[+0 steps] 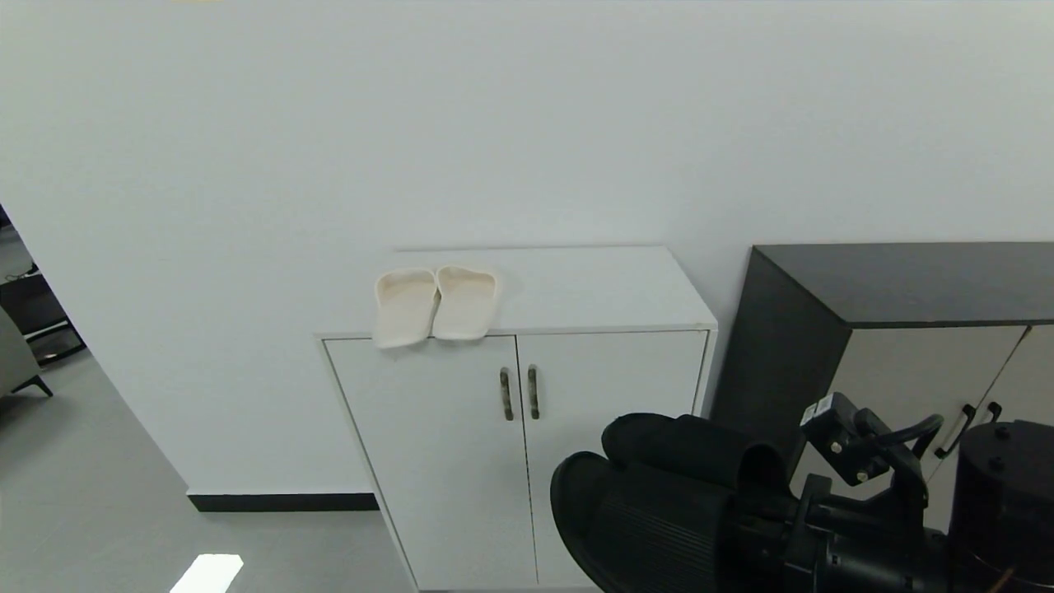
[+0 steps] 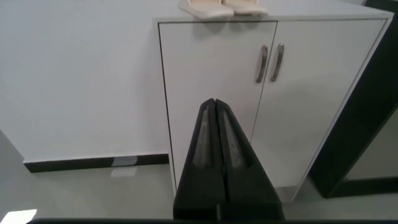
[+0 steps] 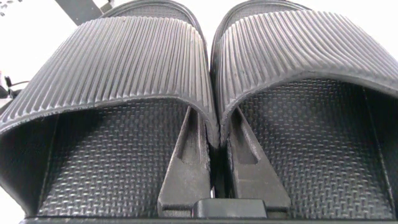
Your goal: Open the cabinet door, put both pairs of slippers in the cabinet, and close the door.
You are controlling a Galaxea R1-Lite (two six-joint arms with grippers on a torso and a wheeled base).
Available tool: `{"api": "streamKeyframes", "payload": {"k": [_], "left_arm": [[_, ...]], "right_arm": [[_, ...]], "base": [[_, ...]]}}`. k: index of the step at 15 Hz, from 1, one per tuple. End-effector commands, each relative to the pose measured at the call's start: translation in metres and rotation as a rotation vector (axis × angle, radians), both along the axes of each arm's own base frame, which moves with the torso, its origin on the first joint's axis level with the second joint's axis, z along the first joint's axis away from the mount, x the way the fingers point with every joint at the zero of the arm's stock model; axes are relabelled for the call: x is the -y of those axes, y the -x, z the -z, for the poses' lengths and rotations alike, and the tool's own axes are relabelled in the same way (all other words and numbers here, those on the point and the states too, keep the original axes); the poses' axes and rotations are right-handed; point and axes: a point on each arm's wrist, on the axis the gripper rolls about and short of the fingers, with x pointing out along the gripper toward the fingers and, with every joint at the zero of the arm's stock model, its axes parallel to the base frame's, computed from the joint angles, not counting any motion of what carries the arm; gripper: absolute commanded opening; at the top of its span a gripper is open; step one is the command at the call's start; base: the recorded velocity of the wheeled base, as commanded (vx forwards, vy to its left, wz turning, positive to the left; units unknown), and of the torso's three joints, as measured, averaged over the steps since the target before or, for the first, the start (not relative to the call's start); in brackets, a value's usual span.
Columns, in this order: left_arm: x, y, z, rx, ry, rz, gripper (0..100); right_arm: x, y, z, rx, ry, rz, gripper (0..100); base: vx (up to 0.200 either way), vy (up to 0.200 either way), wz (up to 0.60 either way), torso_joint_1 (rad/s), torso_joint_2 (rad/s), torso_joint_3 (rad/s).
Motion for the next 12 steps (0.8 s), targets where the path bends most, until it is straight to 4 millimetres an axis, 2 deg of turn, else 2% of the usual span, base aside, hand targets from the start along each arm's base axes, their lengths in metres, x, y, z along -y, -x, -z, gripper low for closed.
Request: {"api": "streamKeyframes", "payload": {"k": [1,12], "left_arm": [[0.0000,0.0000,0.0000,0.000,0.000,0.000,0],[0.0000,0.0000,0.0000,0.000,0.000,0.000,0]], "right_arm": [[0.0000,0.0002,-0.0002,0.001,-0.001,-0.001,0],[0.0003,0.0010,0.0008,-0.001,0.003,-0.003,0]], "base": [[0.000,0.000,0.00,-0.251,0.54,0.300],[0.000,0.000,0.00,-0.223,0.51,0.289]]}}
